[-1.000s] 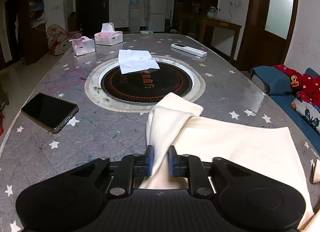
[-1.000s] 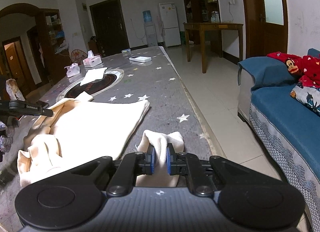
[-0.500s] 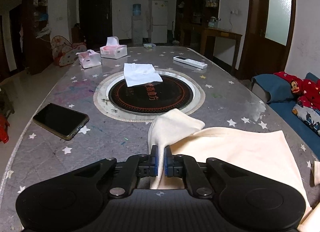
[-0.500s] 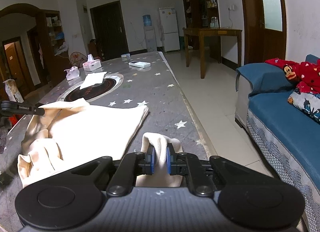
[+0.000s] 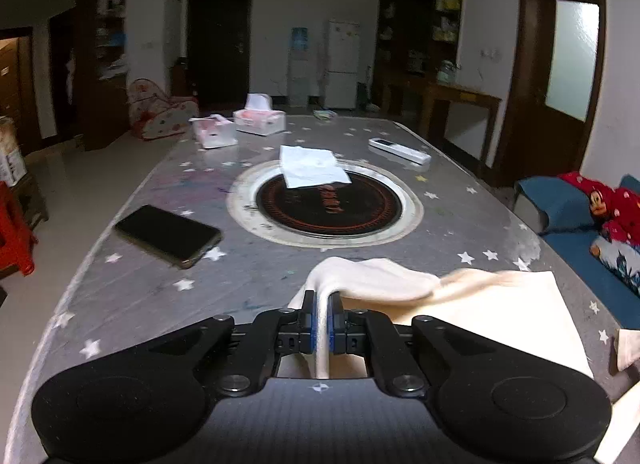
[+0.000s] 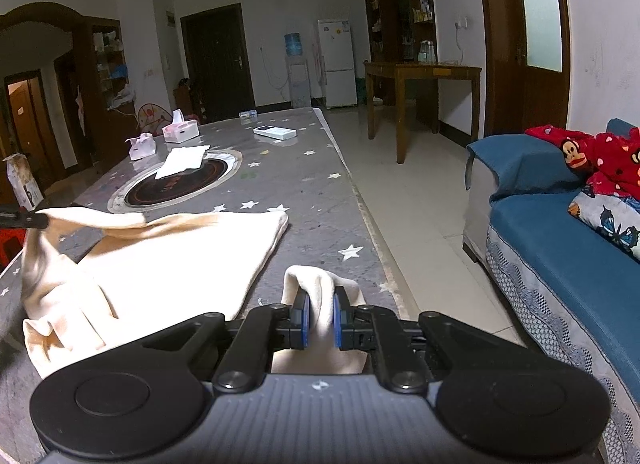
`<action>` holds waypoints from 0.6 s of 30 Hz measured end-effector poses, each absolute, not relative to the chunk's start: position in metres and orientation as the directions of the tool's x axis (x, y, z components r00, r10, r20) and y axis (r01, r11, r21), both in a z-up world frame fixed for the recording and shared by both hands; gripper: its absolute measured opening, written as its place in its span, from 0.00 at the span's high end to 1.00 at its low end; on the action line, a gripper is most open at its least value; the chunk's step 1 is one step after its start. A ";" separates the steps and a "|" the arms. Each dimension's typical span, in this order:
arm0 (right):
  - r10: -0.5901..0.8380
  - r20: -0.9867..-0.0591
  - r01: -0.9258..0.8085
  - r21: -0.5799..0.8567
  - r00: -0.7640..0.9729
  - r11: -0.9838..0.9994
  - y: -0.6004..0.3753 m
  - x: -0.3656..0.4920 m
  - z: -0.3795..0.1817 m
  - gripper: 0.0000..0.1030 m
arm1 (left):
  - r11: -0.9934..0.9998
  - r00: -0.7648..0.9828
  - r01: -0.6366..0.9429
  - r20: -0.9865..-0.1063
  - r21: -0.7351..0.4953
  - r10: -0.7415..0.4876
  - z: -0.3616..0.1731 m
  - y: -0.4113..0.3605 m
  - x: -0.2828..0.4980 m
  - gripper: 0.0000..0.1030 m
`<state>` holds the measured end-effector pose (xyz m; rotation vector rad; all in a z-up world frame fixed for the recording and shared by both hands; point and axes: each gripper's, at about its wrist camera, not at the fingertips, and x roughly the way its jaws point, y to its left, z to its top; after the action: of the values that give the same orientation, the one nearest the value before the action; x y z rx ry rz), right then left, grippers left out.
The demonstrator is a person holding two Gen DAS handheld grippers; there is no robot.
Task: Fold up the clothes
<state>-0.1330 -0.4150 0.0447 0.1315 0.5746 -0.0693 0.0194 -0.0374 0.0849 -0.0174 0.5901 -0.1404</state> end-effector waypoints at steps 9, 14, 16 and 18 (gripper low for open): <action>-0.022 -0.544 0.087 0.093 0.839 0.992 -0.414 -0.139 0.046 0.90 | 0.994 0.829 0.026 -0.554 -0.102 -0.078 0.084 0.013 -0.050 0.96; -0.019 -0.563 0.080 0.083 0.826 0.993 -0.415 -0.140 0.043 0.86 | 0.993 0.799 -0.043 -0.601 -0.106 -0.030 0.068 0.038 -0.080 0.96; -0.021 -0.584 0.072 0.064 0.811 0.995 -0.416 -0.141 0.040 0.83 | 0.995 0.769 -0.064 -0.639 -0.080 -0.002 0.056 0.044 -0.086 0.96; -0.030 -0.602 0.073 0.046 0.798 0.996 -0.417 -0.142 0.037 0.83 | 0.994 0.745 -0.080 -0.667 -0.073 0.011 0.048 0.049 -0.091 0.96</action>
<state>-0.1418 -0.4174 0.0370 0.0677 0.6451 -0.0554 -0.0912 0.0494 0.0485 -0.0994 0.7293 0.0496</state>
